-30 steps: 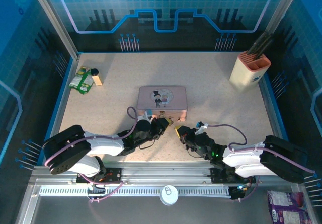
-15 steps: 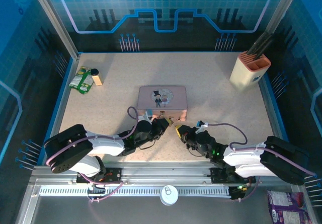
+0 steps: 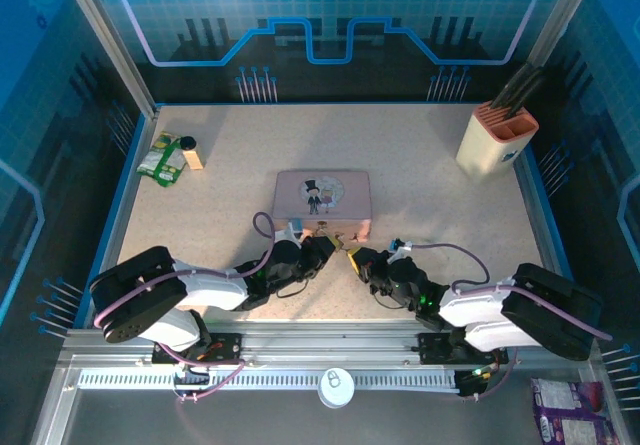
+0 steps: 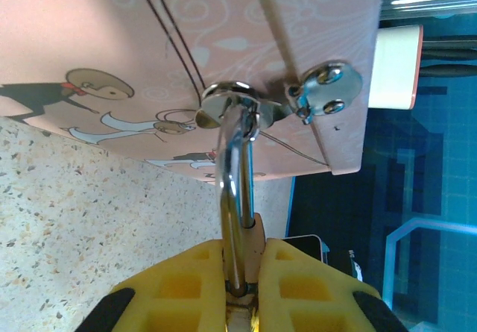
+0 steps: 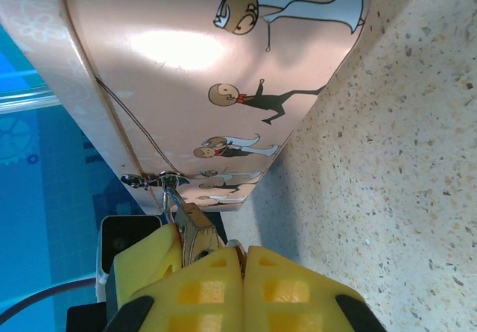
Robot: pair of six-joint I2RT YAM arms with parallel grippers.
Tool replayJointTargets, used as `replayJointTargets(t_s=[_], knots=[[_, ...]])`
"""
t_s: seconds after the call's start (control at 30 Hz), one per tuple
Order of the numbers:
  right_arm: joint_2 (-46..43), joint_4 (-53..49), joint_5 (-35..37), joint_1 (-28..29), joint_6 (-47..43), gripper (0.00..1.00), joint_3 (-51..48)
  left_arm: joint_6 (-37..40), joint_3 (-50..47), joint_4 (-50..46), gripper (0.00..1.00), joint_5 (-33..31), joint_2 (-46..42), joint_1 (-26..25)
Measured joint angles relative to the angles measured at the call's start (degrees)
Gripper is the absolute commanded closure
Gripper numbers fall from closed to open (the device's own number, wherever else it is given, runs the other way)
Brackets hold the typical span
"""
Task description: Unlock the padlock with the key
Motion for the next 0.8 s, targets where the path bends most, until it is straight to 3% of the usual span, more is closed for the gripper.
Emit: replayJointTargets(t_s=[0.8], knots=[[1.88,1.33,2.29,2.75,-0.24,1.0,0.0,0.42,-0.15,-1.07,1.0,-0.28,0.0,0.0]])
